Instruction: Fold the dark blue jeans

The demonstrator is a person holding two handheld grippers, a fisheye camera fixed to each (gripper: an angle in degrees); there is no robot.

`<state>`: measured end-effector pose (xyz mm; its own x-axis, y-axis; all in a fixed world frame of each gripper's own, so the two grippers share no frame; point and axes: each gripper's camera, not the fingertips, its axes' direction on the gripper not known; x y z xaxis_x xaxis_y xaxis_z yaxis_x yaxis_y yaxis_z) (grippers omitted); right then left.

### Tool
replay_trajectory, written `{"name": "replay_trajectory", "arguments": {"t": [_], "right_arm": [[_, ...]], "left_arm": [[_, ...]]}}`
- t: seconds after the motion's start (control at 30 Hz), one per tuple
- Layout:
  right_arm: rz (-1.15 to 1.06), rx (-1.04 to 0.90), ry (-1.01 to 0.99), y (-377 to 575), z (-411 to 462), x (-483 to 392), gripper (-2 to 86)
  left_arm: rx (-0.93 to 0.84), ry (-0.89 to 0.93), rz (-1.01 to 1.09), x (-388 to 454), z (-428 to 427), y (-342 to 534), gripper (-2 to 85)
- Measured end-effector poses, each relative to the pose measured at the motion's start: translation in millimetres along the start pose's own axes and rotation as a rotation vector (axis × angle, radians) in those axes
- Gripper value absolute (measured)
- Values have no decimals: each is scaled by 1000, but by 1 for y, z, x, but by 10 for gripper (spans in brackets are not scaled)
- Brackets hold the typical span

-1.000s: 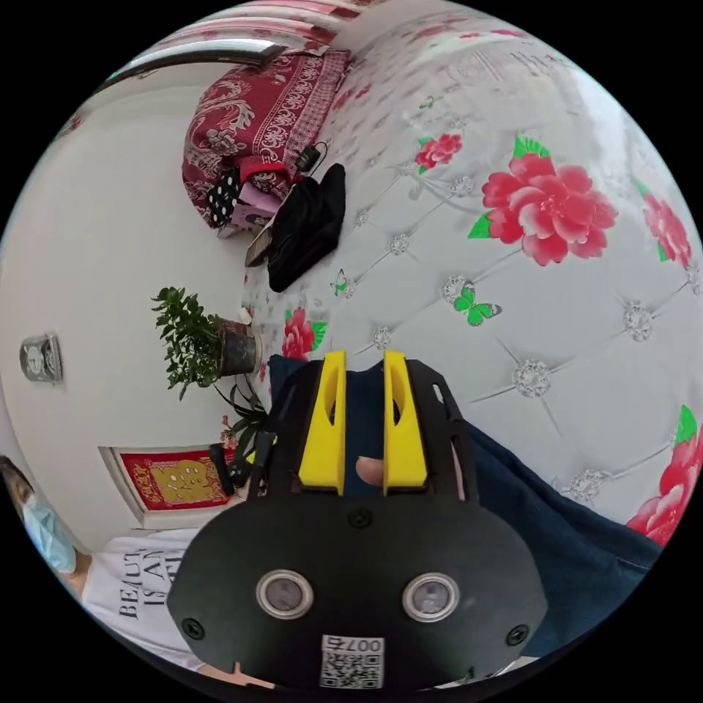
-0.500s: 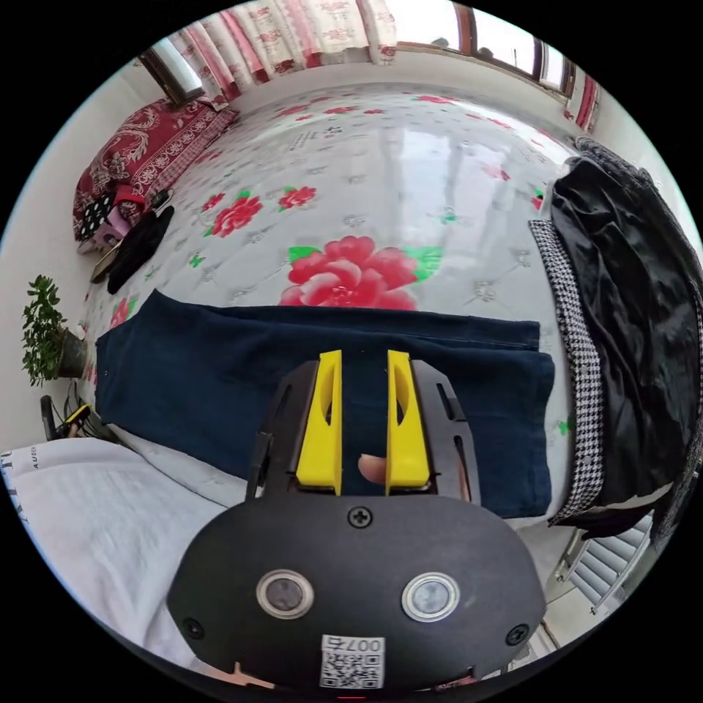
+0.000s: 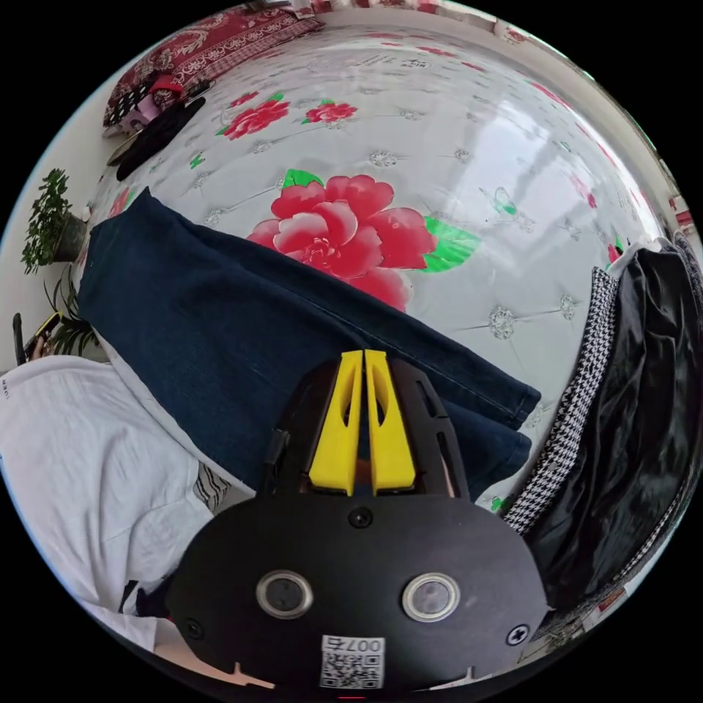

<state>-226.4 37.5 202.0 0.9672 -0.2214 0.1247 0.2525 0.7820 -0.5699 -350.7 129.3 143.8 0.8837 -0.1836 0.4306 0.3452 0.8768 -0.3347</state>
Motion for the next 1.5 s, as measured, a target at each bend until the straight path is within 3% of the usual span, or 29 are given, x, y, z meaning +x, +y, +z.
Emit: {"name": "replay_trajectory", "arguments": {"t": [0.17,0.33,0.43,0.53,0.7,0.87,1.03,1.23,1.33,1.5], "right_arm": [[-3,172,132,24,-39,3,3],[224,54,124,39,11,38,30],[360,245,108,108,-14,58,51],[585,433,-30,213,-32,92,71],[1159,738,-507,433,31,153,98],[1381,869,-692,517,98,150,105],[1369,881,-745,505,117,153,99],[1318,826,-665,450,83,163,61],[991,831,-484,379,-1,141,48],[141,768,-262,223,-129,-13,38]], "left_arm": [[-28,20,-5,6,6,7,-10],[-17,66,-3,9,7,0,-10],[5,71,8,5,7,1,-10],[-15,81,-1,-2,17,5,-10],[-50,195,-93,-26,37,11,-10],[-60,304,-213,-62,57,12,-10],[-60,384,-324,-103,78,16,-9],[-29,449,-426,-148,102,30,-5],[-2,490,-506,-176,115,40,14],[27,602,-634,-218,143,50,67]]}}
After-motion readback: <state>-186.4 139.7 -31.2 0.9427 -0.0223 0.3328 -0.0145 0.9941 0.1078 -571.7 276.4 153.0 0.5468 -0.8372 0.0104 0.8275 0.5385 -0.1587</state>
